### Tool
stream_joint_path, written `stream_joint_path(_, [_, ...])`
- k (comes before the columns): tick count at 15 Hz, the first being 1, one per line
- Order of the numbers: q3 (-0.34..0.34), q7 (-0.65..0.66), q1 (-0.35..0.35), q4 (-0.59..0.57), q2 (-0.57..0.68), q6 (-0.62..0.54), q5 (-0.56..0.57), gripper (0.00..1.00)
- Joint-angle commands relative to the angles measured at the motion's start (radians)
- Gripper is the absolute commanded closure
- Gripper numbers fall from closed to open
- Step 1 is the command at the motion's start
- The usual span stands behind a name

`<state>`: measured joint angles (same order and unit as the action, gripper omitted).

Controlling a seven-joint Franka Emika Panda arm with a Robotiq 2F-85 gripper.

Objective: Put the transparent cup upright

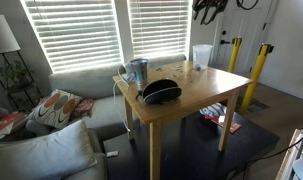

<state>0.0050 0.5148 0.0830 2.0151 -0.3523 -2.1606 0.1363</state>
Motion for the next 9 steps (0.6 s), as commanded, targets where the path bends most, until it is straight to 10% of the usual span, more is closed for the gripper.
stream_joint_path(1, [0.044,-0.114,-0.06,0.052,-0.047,-0.049,-0.061,0.0])
stream_joint_path(9, [0.069,-0.127,-0.067,0.043,-0.022,-0.046,-0.056,0.0])
